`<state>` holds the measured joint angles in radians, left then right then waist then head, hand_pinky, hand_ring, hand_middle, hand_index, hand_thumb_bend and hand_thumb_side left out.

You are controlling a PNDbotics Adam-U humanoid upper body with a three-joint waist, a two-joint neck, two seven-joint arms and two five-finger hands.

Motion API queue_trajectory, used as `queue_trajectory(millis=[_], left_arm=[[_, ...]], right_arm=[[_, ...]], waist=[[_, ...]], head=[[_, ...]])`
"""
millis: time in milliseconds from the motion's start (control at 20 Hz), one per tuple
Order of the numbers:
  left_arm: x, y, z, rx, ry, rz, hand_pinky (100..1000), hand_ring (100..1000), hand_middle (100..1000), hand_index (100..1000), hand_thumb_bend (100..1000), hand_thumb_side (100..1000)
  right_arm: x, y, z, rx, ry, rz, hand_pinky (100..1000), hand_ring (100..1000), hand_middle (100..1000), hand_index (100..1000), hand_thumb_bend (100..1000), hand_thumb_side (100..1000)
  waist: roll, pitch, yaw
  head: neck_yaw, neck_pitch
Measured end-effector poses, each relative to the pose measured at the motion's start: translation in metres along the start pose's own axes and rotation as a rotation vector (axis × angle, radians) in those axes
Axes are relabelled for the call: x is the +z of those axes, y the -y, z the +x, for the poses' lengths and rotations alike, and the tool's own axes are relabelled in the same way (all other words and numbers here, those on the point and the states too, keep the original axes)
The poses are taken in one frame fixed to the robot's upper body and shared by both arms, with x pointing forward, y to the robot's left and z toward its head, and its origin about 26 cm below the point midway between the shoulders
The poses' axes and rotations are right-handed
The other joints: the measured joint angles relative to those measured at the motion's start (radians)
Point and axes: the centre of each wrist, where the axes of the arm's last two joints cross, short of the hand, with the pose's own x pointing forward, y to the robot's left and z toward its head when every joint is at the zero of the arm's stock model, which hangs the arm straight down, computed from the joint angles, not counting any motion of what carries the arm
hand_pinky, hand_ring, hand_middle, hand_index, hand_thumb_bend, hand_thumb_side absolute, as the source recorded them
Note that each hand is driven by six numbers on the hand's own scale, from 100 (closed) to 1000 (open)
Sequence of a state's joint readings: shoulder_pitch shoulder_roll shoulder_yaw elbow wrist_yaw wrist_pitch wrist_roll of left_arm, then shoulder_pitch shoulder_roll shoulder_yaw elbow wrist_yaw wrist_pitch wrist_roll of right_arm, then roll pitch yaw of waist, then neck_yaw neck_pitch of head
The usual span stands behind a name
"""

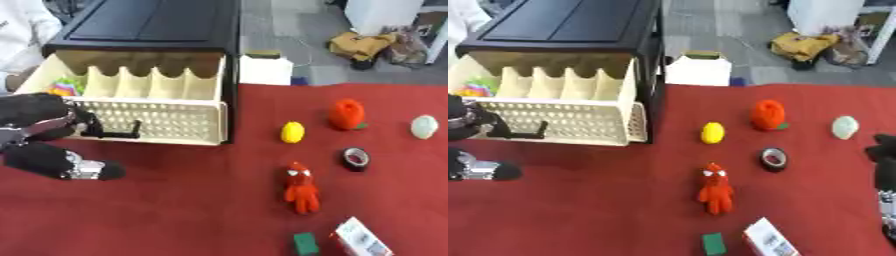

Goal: Pick up objects from table and place into drawer.

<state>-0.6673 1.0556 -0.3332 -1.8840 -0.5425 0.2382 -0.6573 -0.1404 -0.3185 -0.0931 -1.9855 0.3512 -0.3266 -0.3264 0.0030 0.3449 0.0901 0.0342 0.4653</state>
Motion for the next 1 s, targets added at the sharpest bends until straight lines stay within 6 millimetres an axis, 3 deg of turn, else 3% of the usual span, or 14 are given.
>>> queue_trajectory(millis=[600,1000], left_arm=[[0.011,0.004,0.005,0.0,0.006,0.005,100,100,100,764,712,1000],[0.015,0.004,0.011,-0.001,0.026,0.009,100,100,100,822,698,1000]], right_arm=[[0.0,0.001,0.0,0.003,0.0,-0.004,596,621,514,728,250,827],[0.0,0.001,0.0,0.003,0.0,-0.004,597,622,514,728,251,827]], waist=[[-0.006,0.0,0.002],[-0.007,0.0,0.002]], head=[[0.001,0.0],[0.004,0.0]])
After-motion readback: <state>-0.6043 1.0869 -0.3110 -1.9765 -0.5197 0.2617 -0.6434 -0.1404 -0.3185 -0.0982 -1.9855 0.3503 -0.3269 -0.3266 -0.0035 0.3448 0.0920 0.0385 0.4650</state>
